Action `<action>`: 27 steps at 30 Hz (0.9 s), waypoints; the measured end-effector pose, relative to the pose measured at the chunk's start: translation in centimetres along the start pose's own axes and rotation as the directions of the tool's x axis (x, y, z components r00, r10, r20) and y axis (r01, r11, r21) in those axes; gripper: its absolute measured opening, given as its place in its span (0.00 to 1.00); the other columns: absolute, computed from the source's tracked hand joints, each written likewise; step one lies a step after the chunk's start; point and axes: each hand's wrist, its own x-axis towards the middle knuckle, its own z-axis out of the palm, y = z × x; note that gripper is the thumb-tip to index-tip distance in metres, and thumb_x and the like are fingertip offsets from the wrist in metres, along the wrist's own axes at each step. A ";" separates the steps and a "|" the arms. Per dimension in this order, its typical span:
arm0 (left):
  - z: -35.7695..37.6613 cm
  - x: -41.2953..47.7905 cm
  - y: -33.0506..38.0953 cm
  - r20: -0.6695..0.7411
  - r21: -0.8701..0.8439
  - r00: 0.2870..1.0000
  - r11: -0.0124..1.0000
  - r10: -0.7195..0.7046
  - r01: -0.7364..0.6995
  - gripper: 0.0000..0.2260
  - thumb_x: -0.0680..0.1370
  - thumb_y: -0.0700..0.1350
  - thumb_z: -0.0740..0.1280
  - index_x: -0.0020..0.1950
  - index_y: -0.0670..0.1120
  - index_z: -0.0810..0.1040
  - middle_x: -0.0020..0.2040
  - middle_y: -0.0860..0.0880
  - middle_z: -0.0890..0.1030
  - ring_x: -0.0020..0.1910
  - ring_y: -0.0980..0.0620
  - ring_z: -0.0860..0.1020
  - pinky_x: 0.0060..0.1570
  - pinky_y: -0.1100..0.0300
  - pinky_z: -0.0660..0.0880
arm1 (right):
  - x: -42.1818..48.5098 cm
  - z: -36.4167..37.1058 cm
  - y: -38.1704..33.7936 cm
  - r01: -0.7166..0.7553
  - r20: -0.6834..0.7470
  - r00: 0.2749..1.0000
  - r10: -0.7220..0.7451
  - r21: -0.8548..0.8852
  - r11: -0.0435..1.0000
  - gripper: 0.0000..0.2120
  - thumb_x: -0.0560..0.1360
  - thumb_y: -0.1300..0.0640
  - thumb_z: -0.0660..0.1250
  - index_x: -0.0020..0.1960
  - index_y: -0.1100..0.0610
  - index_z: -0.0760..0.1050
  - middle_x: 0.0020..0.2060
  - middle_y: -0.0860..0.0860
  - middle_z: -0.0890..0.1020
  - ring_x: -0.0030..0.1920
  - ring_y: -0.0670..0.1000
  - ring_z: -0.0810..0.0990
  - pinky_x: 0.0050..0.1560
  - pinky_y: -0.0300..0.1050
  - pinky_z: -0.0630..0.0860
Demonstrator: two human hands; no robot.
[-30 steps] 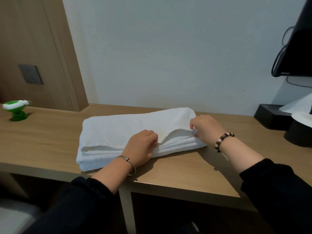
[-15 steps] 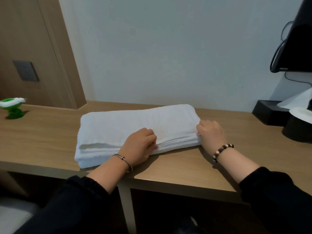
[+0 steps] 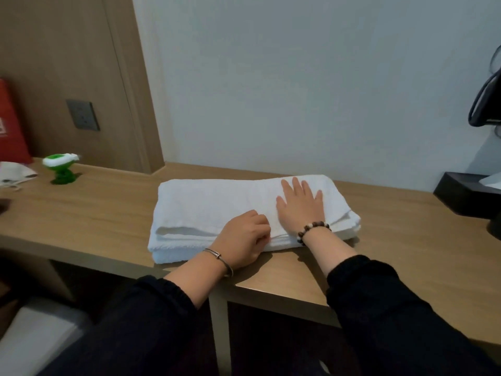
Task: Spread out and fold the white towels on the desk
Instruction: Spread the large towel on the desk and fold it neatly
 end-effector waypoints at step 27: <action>-11.1 -8.4 -7.8 0.088 0.162 0.932 0.928 -0.351 0.334 0.09 0.75 0.42 0.67 0.55 0.45 0.79 0.51 0.48 0.77 0.49 0.50 0.74 0.48 0.59 0.71 | 0.6 0.9 0.5 0.024 -0.079 0.997 -0.026 -0.028 0.999 0.26 0.80 0.46 0.43 0.77 0.50 0.50 0.77 0.50 0.51 0.76 0.53 0.49 0.73 0.59 0.48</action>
